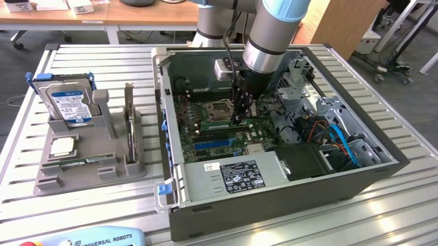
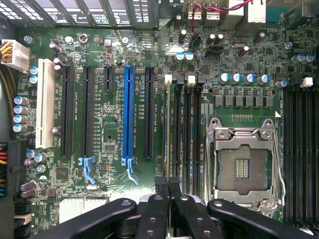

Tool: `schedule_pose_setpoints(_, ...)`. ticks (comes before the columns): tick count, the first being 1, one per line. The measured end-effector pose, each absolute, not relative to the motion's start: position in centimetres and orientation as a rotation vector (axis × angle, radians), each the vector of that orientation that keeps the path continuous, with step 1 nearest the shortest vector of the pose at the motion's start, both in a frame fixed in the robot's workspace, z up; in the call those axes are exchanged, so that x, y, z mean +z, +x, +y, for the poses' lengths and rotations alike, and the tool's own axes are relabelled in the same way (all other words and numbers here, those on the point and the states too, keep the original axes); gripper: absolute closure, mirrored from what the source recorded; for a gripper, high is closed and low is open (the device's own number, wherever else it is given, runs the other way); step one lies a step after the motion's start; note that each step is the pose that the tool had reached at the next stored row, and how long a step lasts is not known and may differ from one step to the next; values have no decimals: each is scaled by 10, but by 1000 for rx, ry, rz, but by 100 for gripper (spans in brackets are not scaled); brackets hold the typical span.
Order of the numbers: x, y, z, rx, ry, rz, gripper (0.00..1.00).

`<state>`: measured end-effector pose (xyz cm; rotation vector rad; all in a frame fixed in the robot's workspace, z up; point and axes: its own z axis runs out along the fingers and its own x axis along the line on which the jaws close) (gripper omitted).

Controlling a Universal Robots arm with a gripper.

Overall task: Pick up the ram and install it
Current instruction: 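Insert the ram into the slot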

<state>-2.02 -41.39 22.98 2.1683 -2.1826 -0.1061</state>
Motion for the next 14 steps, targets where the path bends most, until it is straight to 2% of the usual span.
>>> schedule_pose_setpoints(14,228,-20,-414,-105,2171,-2179,89)
